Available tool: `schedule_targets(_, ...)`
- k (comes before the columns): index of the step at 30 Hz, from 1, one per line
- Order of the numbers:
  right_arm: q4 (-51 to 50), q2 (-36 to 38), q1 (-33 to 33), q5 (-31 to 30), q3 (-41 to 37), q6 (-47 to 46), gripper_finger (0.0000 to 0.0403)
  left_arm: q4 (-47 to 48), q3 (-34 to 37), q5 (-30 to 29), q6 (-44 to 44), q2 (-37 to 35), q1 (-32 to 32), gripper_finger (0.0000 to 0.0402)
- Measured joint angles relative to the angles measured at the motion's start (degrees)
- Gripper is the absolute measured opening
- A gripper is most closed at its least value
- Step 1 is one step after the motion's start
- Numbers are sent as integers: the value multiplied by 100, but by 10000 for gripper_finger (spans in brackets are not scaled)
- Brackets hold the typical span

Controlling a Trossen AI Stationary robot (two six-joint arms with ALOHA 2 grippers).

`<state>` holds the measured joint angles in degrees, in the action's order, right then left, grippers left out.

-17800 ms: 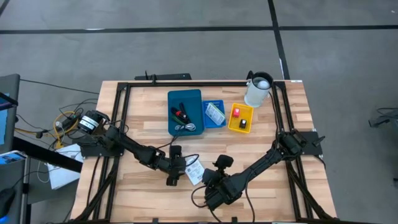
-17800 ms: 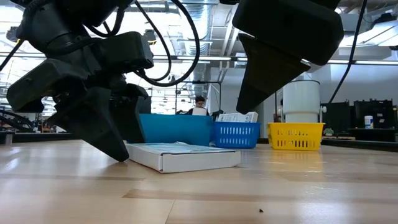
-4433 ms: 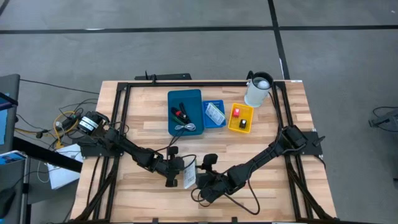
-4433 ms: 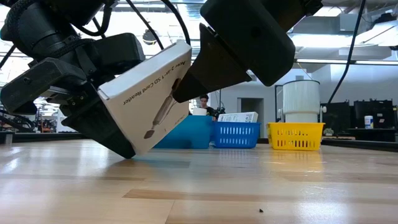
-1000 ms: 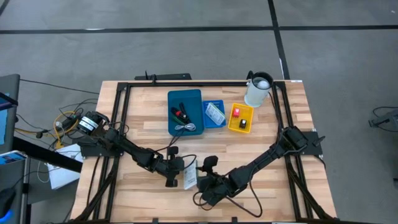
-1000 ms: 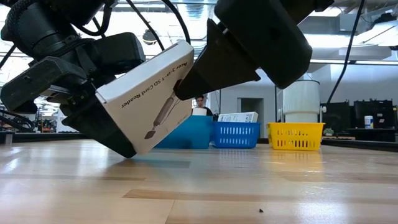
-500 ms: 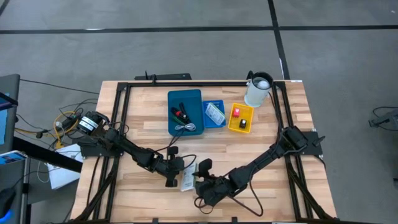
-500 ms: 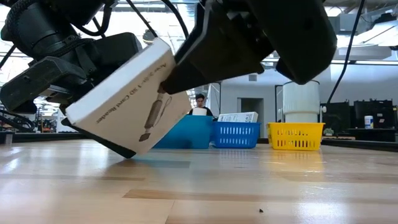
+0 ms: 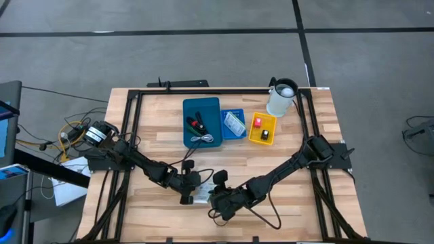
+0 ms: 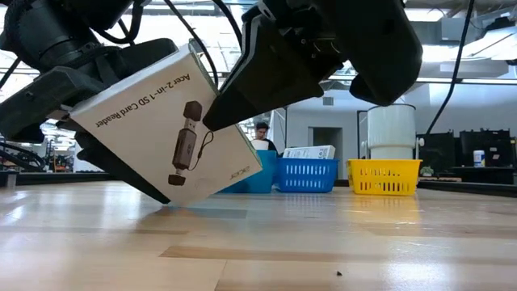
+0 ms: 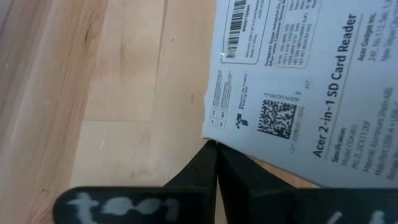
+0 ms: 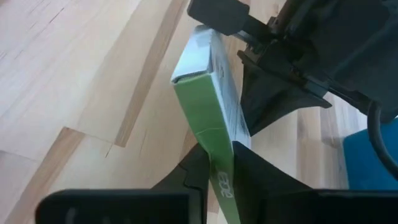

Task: Pick and place items into bin
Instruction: Put the white card reader box into the blue bin

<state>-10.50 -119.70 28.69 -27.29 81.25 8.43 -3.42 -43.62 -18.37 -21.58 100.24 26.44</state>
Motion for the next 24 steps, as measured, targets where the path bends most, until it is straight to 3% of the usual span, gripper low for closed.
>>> schedule_targets(7, -89, 0, 96, -26, 3, -283, 37, -29, 0, -41, -20, 1, 0, 0)
schedule_targets(11, -554, 0, 304, -329, 112, -722, 36, -54, -4, -59, -22, 13, -2, 0)
schedule_targets(17, -2298, -30, 673, -1000, 721, -1703, 31, -56, 0, -57, -22, 23, -2, 0)
schedule_targets(24, -5174, -28, 1056, -2708, 1710, -3509, 30, -377, 0, -55, -20, 23, -2, 0)
